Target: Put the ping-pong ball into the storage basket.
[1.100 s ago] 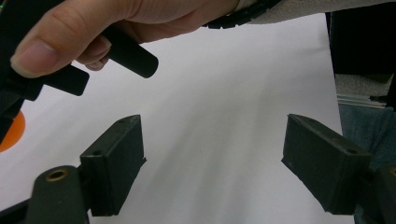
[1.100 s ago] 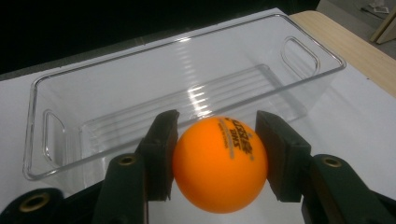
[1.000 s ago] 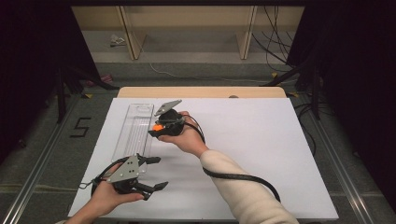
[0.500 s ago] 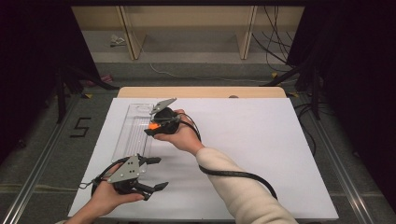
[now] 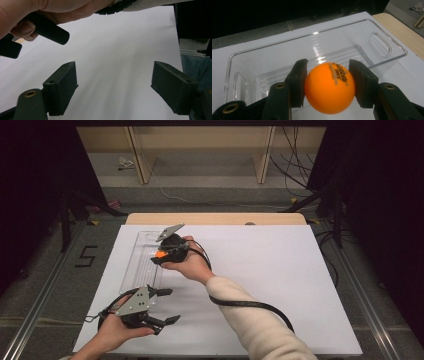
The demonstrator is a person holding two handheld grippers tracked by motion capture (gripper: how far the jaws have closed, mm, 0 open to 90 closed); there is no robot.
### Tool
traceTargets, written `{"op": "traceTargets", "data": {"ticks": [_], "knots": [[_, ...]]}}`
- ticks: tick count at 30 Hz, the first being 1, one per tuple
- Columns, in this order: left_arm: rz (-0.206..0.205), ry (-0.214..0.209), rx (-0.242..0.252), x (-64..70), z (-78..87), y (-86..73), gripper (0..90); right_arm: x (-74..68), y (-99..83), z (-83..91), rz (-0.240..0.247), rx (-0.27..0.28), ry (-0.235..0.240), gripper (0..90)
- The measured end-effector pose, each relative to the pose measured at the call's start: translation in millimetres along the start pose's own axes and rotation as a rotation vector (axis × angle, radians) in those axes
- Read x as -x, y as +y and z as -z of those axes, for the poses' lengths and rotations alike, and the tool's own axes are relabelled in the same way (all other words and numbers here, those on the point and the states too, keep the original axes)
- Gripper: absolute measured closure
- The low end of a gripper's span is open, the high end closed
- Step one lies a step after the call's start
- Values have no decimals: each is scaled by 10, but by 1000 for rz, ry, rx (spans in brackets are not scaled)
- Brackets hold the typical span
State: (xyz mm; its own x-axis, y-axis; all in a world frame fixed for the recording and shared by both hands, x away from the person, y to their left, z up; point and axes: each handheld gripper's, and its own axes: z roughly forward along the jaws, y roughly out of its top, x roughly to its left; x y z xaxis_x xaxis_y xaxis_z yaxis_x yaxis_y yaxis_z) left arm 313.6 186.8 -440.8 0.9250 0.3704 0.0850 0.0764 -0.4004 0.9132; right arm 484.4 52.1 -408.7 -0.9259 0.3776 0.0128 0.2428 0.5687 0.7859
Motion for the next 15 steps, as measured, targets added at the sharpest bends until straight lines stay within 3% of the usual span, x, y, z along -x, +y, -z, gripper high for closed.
{"op": "traceTargets", "data": {"ticks": [15], "knots": [[-4,-4,-2,0,-3,-1,201,-7,66,-103,7,-6,6,512]]}}
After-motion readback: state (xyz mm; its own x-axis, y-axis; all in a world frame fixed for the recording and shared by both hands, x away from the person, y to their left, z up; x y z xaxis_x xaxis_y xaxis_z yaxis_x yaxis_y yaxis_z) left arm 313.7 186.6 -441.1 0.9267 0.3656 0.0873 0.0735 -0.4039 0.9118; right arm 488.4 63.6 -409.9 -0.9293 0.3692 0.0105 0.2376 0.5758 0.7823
